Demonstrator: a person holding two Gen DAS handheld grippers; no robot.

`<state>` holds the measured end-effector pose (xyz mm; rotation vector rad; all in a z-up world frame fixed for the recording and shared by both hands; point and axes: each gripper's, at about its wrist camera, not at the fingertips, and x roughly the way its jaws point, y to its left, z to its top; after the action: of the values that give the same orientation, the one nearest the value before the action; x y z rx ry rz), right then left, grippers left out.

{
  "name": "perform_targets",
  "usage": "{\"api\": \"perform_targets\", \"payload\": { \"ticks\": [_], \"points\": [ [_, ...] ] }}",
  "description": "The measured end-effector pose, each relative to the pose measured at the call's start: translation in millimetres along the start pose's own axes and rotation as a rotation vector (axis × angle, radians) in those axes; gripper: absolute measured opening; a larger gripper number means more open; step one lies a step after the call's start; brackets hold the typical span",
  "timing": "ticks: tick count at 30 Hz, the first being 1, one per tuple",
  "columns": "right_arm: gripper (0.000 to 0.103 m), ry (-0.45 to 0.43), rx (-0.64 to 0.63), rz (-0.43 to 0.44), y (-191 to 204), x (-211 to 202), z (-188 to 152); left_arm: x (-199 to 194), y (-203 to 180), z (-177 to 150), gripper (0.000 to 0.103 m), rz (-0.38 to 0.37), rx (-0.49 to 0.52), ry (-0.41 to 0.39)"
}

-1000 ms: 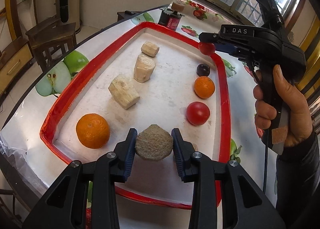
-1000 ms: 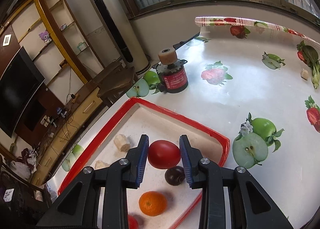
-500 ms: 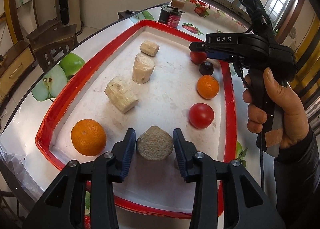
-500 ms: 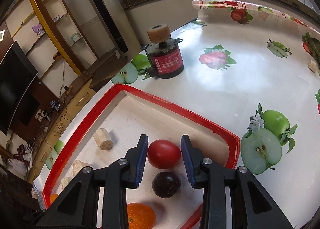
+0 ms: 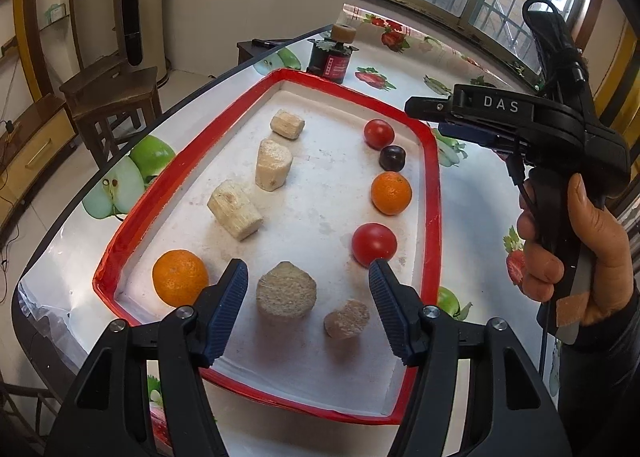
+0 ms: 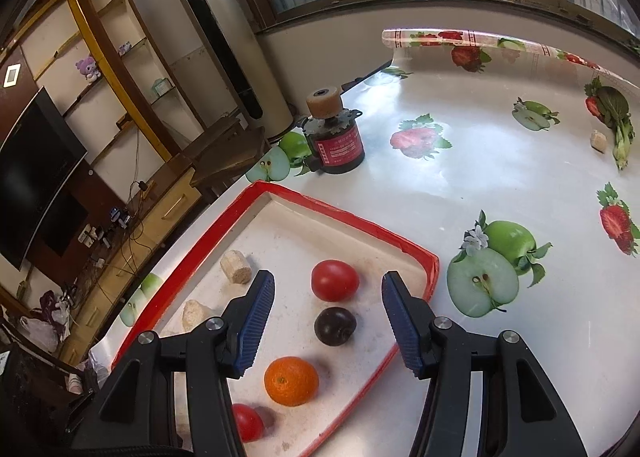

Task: Organize fruits
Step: 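Move left tool toward a loose orange while right tool moves toward a green grape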

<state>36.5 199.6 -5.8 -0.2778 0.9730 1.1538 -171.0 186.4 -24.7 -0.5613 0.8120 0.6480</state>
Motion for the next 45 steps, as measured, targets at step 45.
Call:
{"api": "perform_targets", "payload": {
  "ticks": [45],
  "points": [
    [0.059, -0.112, 0.224, -0.261, -184.5, -192.9, -101.3, -11.9, -209.1, -20.5, 0.062, -0.264, 0.344, 0.038]
  ]
}}
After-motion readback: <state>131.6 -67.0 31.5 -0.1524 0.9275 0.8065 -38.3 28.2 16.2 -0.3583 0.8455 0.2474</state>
